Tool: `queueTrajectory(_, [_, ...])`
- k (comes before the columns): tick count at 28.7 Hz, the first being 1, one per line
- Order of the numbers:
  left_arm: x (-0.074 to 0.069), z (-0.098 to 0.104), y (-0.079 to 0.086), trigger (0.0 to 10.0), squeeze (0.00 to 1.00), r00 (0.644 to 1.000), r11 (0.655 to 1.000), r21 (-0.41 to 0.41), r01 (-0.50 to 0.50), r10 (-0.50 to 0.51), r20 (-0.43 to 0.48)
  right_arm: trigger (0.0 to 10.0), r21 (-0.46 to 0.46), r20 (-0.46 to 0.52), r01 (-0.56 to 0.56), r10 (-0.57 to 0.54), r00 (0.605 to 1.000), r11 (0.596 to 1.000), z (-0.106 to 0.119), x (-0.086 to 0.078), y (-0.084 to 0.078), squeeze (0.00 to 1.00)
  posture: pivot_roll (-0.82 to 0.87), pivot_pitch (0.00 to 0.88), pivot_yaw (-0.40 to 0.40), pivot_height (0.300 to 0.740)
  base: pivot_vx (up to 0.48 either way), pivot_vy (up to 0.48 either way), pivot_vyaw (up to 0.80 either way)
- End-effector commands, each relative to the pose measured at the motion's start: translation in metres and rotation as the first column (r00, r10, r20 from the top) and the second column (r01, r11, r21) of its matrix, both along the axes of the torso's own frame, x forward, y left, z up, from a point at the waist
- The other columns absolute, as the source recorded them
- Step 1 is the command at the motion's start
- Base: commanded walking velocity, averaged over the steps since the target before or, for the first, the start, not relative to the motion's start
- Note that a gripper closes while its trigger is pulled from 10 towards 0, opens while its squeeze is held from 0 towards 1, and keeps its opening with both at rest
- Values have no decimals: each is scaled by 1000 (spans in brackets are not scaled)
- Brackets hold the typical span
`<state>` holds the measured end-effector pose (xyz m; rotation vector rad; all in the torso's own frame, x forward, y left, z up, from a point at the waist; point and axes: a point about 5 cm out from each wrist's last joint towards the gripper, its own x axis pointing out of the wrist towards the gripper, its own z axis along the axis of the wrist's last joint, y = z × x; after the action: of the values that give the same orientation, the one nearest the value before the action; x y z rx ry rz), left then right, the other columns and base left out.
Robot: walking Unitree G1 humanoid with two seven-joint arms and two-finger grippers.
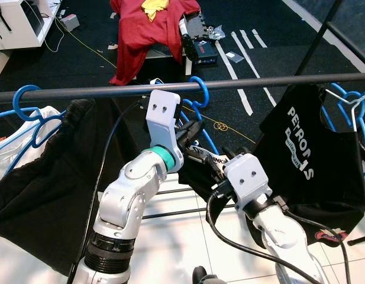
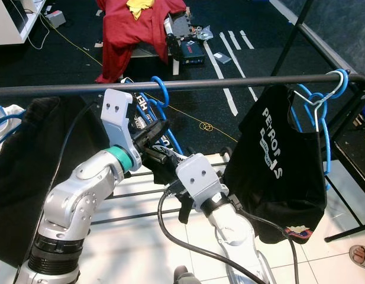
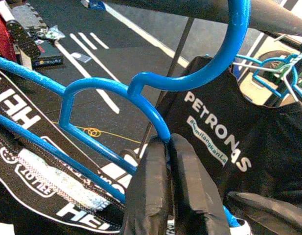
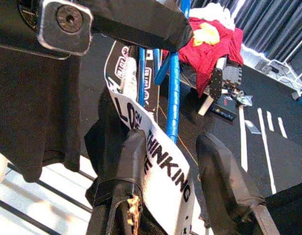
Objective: Hang hanger
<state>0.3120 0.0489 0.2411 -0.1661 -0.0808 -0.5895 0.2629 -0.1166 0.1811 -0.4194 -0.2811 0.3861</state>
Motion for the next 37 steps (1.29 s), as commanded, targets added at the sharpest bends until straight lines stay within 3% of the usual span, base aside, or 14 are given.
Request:
queueTrajectory(1, [1, -1, -1, 0, 0, 1000, 1000, 0, -3, 3, 2, 10000, -7, -14, 5, -5, 1000, 1000, -2, -4, -1, 0, -141, 161, 61, 740, 0, 0, 0])
queueTrajectory(3, [1, 0, -2, 0, 0, 1000, 1000, 0, -2, 2, 6, 10000, 26, -38, 0, 1, 999, 1000, -4, -9, -2, 1000, -139, 162, 61, 740, 0, 0, 0])
queueTrajectory(4, [1, 0, -2, 0, 0, 1000, 1000, 0, -2, 2, 6, 10000, 26, -38, 0, 1, 999, 1000, -4, -9, -2, 1000, -139, 162, 61, 740, 0, 0, 0])
queueTrajectory(5, [1, 0, -2, 0, 0, 1000, 1000, 2, 0, 0, 8, 10000, 62, -33, -30, 32, 999, 998, -4, -17, -1, 0, -136, 163, 60, 740, 0, 0, 0])
queueTrajectory(9, [2, 3, -3, 0, 0, 1000, 1000, 4, 4, -4, 17, 10000, 86, 23, 30, -32, 999, 996, -9, -38, -12, 0, -137, 168, 60, 740, 0, 0, 0])
queueTrajectory(10, [2, 3, -3, 0, 0, 1000, 1000, 3, 5, -5, 19, 10000, 88, 23, 88, -91, 996, 992, -13, -40, -20, 1000, -140, 172, 63, 740, 0, 0, 0])
queueTrajectory(16, [2, 3, -4, 0, 0, 1000, 1000, 1, 7, -7, 19, 10000, 104, -42, 144, -140, 989, 984, -26, -39, -25, 1000, -147, 173, 64, 740, 0, 0, 0])
queueTrajectory(17, [2, 3, -4, 0, 0, 1000, 1000, -1, 9, -9, 19, 10000, 104, -91, 143, -134, 987, 984, -35, -36, -24, 357, -147, 173, 64, 740, 0, 0, 0])
queueTrajectory(18, [2, 4, -4, 0, 0, 1000, 1000, -2, 10, -10, 20, 10000, 99, -122, 142, -130, 984, 985, -41, -34, -23, 0, -143, 173, 65, 740, 0, 0, 0])
queueTrajectory(31, [1, 8, -3, 0, 0, 1000, 1000, -6, 5, -5, 31, 10000, 190, -256, 76, -25, 966, 979, -58, -23, -14, 0, -124, 171, 63, 740, 0, 0, 0])
queueTrajectory(32, [1, 8, -3, 0, 0, 999, 1000, -7, 5, -4, 31, 8039, 183, -249, 80, -33, 968, 980, -58, -23, -15, 0, -120, 173, 62, 740, 0, 0, 0])
queueTrajectory(33, [1, 8, -3, 0, 0, 999, 1000, -7, 5, -4, 31, 8039, 183, -249, 80, -33, 968, 980, -58, -23, -15, 0, -120, 173, 62, 740, 0, 0, 0])
queueTrajectory(34, [1, 8, -3, 0, 0, 999, 1000, -9, 5, -4, 31, 0, 179, -251, 83, -36, 967, 980, -60, -23, -16, 0, -121, 173, 62, 740, 0, 0, 0])
queueTrajectory(37, [1, 8, -3, 0, 0, 1000, 1000, -10, 6, -5, 31, 0, 174, -258, 83, -36, 966, 981, -62, -24, -17, 0, -123, 175, 61, 740, 0, 0, 0])
